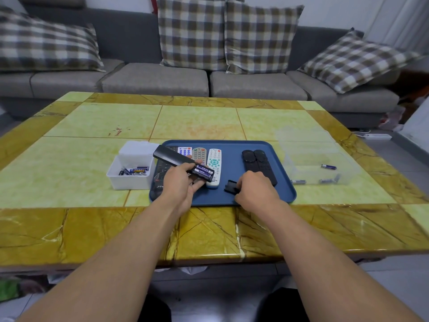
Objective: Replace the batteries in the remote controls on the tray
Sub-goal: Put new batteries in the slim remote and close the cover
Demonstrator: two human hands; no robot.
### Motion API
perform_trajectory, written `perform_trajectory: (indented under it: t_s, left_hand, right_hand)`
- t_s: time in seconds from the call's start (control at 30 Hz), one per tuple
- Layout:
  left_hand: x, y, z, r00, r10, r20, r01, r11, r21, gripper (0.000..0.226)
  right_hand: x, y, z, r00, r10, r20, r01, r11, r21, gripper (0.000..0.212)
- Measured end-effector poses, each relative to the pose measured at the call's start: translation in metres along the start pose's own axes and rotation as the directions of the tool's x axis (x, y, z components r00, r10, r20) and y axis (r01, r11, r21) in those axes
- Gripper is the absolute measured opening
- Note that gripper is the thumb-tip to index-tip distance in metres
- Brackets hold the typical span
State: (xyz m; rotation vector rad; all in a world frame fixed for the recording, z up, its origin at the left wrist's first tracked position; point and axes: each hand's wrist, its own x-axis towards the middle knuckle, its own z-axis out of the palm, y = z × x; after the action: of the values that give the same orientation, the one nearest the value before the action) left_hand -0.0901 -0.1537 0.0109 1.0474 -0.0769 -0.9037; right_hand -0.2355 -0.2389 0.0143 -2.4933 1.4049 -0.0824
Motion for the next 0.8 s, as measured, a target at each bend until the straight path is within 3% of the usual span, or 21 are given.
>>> perform_trajectory:
  t_s: [0.37,0.53,0.67,0.8]
  left_hand:
    - [0.000,-0.004,0.000,0.999,-0.034,0.013,0.034,0.999,0.018,0.018]
    - [-0.001,-0.006,0.003,0.999,-0.047,0.010,0.046,0.997,0.056,0.019]
    - [-0.003,-0.008,0.006,0.997,-0.062,0.044,0.058,0.996,0.071,0.018]
    - [-0.003,-0.011,0.007,0.986,-0.100,0.136,0.085,0.990,0.111,0.017]
  right_hand:
    - [0.003,0.009,-0.005,0.998,-0.016,-0.061,0.023,0.992,0.121,0.030]
    - [0.006,0.016,0.001,0.995,0.029,-0.099,-0.001,0.963,0.268,0.032]
    - [0.004,0.012,-0.005,0.965,0.059,-0.257,0.061,0.898,0.436,0.022]
    - [-0.005,0.001,-0.015,0.919,0.025,-0.395,0.122,0.931,0.344,0.010]
